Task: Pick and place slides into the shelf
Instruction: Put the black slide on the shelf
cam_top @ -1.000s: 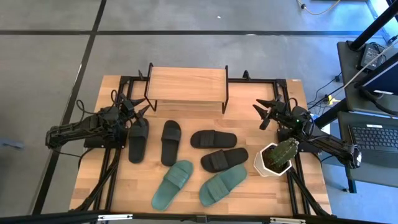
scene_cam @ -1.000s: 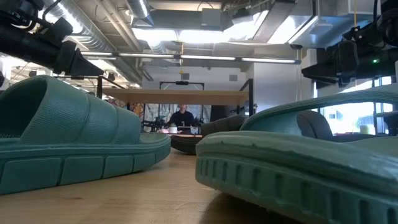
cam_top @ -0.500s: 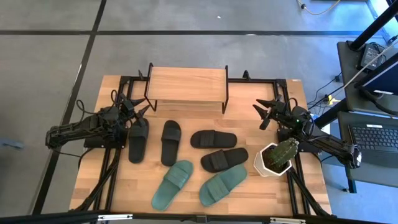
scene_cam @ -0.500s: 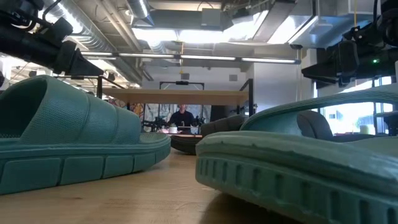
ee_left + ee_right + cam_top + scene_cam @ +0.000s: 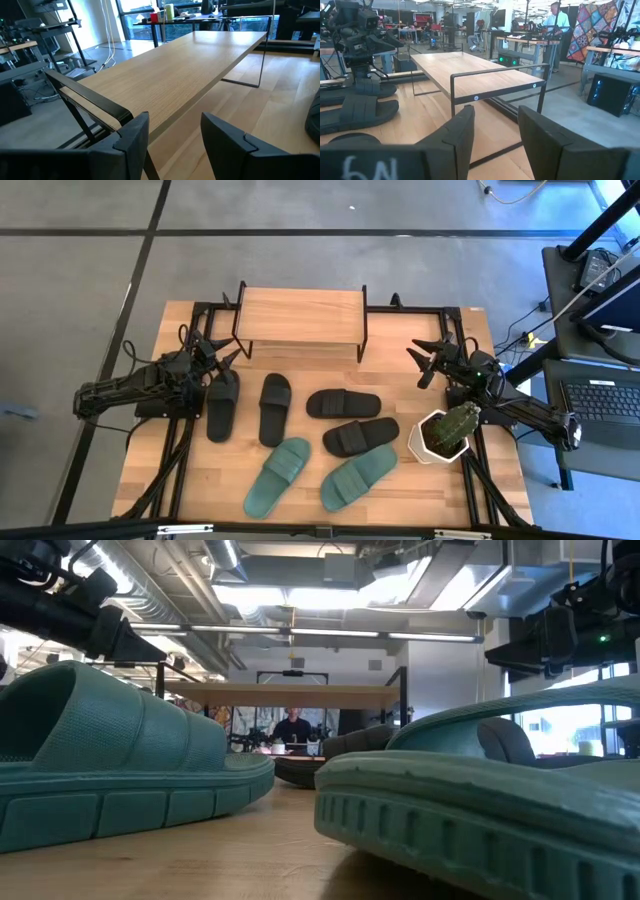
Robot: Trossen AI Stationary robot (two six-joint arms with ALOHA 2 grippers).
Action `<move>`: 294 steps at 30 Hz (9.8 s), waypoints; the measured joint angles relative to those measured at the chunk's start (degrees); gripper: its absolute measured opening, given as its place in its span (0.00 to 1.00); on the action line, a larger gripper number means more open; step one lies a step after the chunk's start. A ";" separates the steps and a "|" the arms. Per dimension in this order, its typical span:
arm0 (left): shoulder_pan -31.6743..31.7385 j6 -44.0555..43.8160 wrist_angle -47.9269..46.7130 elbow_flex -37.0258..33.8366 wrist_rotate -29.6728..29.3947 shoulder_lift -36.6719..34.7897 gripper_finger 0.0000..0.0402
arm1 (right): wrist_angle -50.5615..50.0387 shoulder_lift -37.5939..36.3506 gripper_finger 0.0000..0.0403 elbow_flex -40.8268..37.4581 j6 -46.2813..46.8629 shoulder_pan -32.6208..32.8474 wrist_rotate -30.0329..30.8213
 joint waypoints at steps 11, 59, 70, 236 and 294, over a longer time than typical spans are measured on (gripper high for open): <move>0.00 0.00 0.00 0.00 0.00 0.00 0.43 | 0.48 0.00 0.38 -0.02 -0.11 0.00 0.00; 0.00 0.00 0.00 -0.01 -0.01 0.00 0.43 | -26.39 60.23 0.38 54.05 -1.28 0.80 -26.11; 0.00 0.02 0.00 0.00 -0.01 0.00 0.43 | -26.69 72.24 0.38 54.30 -4.84 7.80 -28.11; 0.00 -0.04 0.02 -0.02 0.10 0.00 0.43 | -46.47 88.42 0.07 75.51 26.12 18.40 -21.05; 0.00 -0.42 -0.68 -0.02 0.23 0.00 0.43 | -53.29 91.18 0.07 80.92 62.12 7.52 9.54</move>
